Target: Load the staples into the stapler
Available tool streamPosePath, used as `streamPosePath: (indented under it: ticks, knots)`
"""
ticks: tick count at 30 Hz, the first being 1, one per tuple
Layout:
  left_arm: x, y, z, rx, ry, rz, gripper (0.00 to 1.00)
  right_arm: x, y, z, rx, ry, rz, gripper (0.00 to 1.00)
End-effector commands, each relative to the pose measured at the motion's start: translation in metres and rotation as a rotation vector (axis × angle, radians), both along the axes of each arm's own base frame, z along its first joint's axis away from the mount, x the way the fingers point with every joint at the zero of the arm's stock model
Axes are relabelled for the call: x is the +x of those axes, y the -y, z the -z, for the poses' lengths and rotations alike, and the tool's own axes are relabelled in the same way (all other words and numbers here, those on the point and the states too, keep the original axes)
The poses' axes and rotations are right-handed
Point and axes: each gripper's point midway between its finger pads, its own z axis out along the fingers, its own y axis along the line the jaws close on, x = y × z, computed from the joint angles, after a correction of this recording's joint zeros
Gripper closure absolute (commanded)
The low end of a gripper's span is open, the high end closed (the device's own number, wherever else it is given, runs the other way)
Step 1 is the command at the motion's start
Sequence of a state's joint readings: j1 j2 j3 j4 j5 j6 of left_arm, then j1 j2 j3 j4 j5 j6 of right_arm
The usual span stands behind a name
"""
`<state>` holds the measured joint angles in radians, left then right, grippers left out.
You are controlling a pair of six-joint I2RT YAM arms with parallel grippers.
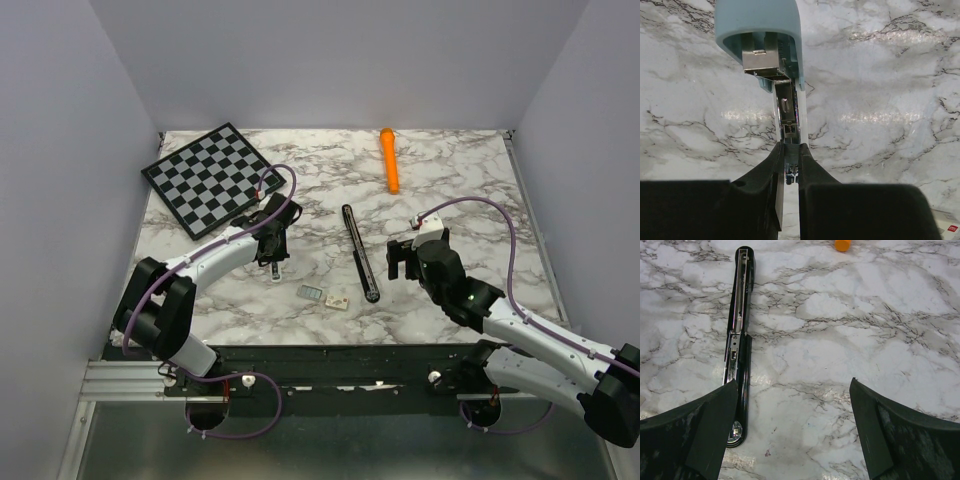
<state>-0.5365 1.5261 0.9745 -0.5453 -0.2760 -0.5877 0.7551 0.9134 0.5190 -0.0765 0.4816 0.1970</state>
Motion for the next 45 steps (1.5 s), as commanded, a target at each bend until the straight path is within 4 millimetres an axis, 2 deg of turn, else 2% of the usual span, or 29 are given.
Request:
streamPosePath:
  ticks: [1, 15, 29, 45]
  knots:
    - [0.003, 0.006, -0.003, -0.033, 0.009, -0.002, 0.98, 0.004, -0.002, -0.013, 0.016, 0.026, 0.006, 0.00]
    - [-0.005, 0.002, 0.012, -0.006, -0.038, 0.006, 0.99, 0.005, -0.002, -0.014, 0.016, 0.027, 0.004, 0.00]
    - [-0.001, 0.000, 0.002, -0.002, -0.015, 0.000, 1.00, 0.005, -0.002, -0.013, 0.013, 0.023, 0.002, 0.00]
    - [-0.004, -0.003, 0.007, 0.009, -0.024, -0.015, 1.00, 0.005, -0.003, -0.012, 0.011, 0.022, 0.000, 0.00]
